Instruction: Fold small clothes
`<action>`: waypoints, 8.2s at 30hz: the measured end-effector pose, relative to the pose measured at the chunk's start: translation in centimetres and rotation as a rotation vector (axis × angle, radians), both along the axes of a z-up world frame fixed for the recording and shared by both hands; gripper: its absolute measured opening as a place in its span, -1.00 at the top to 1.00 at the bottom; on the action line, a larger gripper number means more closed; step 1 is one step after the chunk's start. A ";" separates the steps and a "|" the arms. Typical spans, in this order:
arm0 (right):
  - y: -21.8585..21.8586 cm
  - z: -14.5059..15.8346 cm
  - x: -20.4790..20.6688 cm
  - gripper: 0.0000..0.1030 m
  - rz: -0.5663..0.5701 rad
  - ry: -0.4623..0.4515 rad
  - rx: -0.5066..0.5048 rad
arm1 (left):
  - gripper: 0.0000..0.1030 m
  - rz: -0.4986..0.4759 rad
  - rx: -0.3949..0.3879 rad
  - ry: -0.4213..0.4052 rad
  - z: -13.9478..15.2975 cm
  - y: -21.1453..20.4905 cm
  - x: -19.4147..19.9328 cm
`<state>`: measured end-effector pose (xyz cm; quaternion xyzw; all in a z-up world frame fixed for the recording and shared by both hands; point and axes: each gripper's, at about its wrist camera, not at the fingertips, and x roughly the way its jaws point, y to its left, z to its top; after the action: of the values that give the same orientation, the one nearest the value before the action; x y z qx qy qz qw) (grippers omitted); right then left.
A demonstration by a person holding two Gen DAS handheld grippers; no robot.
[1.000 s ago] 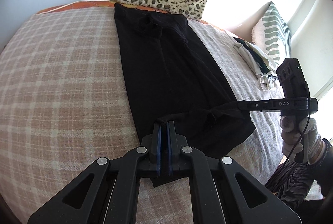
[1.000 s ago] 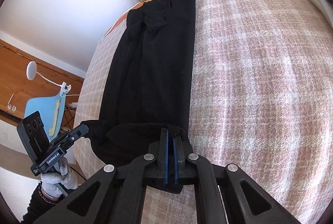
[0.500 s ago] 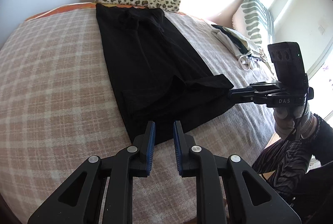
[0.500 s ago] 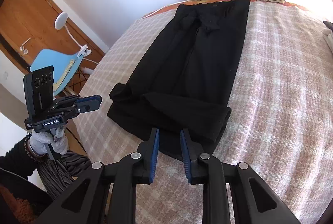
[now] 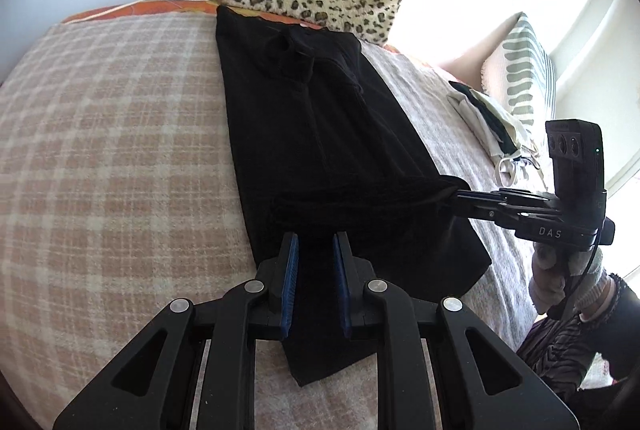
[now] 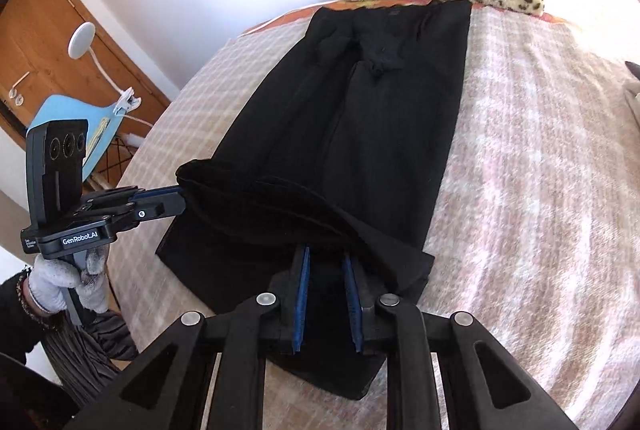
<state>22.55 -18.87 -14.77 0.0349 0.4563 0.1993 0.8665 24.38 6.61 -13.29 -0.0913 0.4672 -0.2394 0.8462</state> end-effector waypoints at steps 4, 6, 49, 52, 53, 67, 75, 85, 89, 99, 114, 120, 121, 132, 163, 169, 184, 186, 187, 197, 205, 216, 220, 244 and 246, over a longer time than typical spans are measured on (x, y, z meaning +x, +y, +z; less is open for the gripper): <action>-1.5 1.3 0.8 0.51 -0.054 -0.054 -0.026 | 0.69 0.020 0.011 -0.012 0.3 0.2 0.3; -1.9 1.5 0.7 0.35 -0.071 -0.067 -0.035 | 0.69 0.019 0.044 -0.014 -0.1 0.0 0.2; -1.8 -2.1 -5.3 0.99 0.040 0.100 -0.036 | 0.75 0.022 0.236 -0.090 -2.3 -2.2 2.6; -1.4 -2.1 -5.8 0.97 0.059 0.100 -0.076 | 0.66 0.025 0.267 -0.105 -2.2 -2.2 2.5; -1.3 -2.0 -5.9 0.90 0.072 0.101 -0.090 | 0.65 0.030 0.268 -0.104 -2.0 -2.1 2.6; -2.6 2.2 -4.4 0.26 -0.042 -0.082 -0.065 | 0.03 0.064 0.277 -0.227 2.1 -2.3 2.9; -1.4 2.5 -2.4 0.26 -0.052 -0.114 -0.093 | 0.03 0.081 0.294 -0.249 3.2 -2.3 3.8; -1.3 2.5 -0.1 0.02 -0.084 -0.152 -0.126 | 0.03 0.083 0.334 -0.290 4.0 -2.4 4.8; -1.6 2.6 0.6 -0.04 -0.107 -0.178 -0.122 | 0.02 0.088 0.342 -0.304 3.8 -1.8 6.3; -2.7 2.7 3.5 -0.24 -0.131 -0.175 -0.069 | 0.03 0.084 0.224 -0.192 1.4 0.5 11.7; -6.2 1.8 15.5 0.19 -0.165 -0.018 0.020 | 0.16 0.018 0.053 -0.106 -2.8 -0.2 22.5; -6.1 0.2 18.9 0.35 -0.147 0.024 0.080 | 0.16 0.015 0.009 -0.077 -3.7 -0.3 24.9; -5.7 0.2 19.0 0.49 -0.137 0.017 0.052 | 0.16 0.013 0.011 -0.081 -3.7 -0.4 25.1; -5.5 0.2 19.6 0.96 -0.106 0.011 -0.057 | 0.16 0.003 0.027 -0.089 -3.8 -0.7 27.3; -7.2 1.5 32.2 0.97 -0.265 -0.025 0.121 | 0.92 0.000 -0.056 -0.102 -2.5 -1.3 31.5; -5.6 4.5 30.6 0.98 -0.220 -0.075 0.106 | 0.92 -0.002 -0.054 -0.147 0.4 -1.5 29.7; -4.0 11.3 21.1 0.98 -0.170 -0.156 0.120 | 0.93 0.003 -0.060 -0.206 6.9 -0.9 21.0; -3.3 12.0 19.5 0.98 -0.163 -0.164 0.107 | 0.93 0.005 -0.066 -0.211 7.4 -0.6 19.5; -3.0 12.3 18.6 0.98 -0.157 -0.168 0.102 | 0.93 0.006 -0.069 -0.214 7.7 -0.3 18.7; -0.3 13.0 9.0 0.98 -0.107 -0.188 0.054 | 0.93 -0.061 -0.061 -0.220 9.4 0.0 9.6; 1.1 11.6 2.1 0.98 -0.084 -0.174 0.044 | 0.93 -0.127 -0.054 -0.164 6.8 -0.2 3.1; 0.5 5.9 -2.4 0.95 -0.056 -0.158 -0.009 | 0.93 -0.180 0.049 -0.109 2.3 0.6 -0.7; 0.8 4.5 -3.7 0.87 0.008 -0.173 -0.076 | 0.78 -0.207 0.093 -0.101 1.4 0.7 -2.0; 5.7 0.9 -7.7 0.28 0.295 -0.267 -0.431 | 0.12 -0.441 0.363 -0.232 -0.1 -5.3 -6.4; 6.0 0.7 -7.7 0.28 0.304 -0.277 -0.456 | 0.12 -0.433 0.360 -0.220 -0.3 -5.2 -6.1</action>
<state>14.88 -12.82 -14.03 -0.2566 0.3666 0.2220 0.8663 18.31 1.38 -13.61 0.1882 0.4164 -0.3360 0.8236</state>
